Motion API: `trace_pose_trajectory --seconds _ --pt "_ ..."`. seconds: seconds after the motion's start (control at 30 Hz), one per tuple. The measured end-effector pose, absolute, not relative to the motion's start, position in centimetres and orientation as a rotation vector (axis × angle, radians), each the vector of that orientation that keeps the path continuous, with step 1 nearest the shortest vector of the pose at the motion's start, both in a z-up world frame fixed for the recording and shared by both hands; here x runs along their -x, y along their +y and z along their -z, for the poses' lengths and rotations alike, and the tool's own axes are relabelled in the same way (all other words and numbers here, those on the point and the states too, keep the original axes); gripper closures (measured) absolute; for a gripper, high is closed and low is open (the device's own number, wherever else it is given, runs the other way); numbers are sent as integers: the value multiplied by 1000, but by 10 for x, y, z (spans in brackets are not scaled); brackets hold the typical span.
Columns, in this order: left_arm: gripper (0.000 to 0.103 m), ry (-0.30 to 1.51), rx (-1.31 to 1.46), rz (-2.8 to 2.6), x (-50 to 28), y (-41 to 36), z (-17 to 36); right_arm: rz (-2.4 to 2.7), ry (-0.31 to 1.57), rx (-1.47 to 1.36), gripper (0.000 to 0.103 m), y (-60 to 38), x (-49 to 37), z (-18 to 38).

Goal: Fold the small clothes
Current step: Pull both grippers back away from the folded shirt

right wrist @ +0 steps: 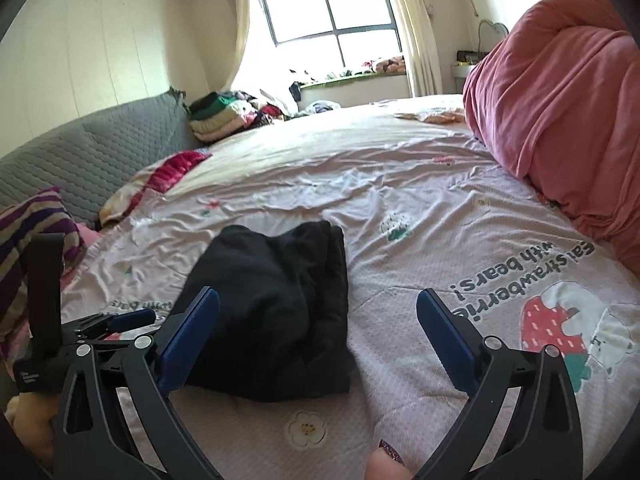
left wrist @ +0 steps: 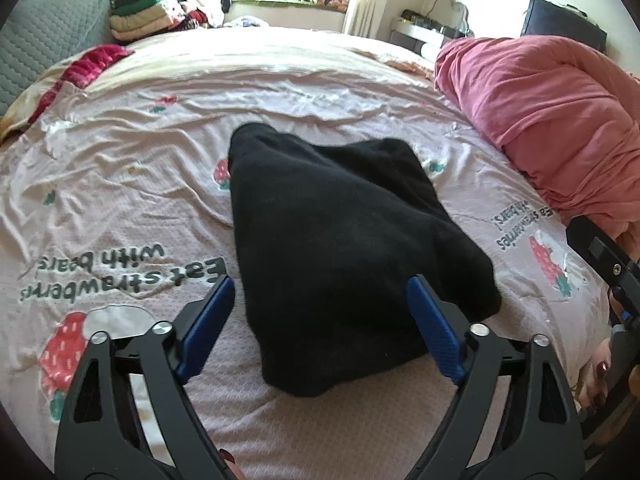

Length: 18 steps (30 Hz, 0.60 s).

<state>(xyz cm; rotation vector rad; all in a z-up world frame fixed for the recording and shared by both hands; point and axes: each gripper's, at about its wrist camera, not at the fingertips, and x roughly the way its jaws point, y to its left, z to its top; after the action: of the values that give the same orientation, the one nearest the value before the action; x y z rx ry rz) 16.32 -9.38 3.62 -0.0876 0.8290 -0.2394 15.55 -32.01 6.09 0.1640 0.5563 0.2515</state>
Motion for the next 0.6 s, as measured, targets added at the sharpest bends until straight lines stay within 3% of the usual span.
trace_pose_trajectory --seconds 0.1,0.6 --pt "10 799 91 242 -151 -88 -47 -260 539 -161 5 -319 -143 -66" --pt "10 684 84 221 -93 -64 -76 -284 494 -83 5 -291 -95 -69"
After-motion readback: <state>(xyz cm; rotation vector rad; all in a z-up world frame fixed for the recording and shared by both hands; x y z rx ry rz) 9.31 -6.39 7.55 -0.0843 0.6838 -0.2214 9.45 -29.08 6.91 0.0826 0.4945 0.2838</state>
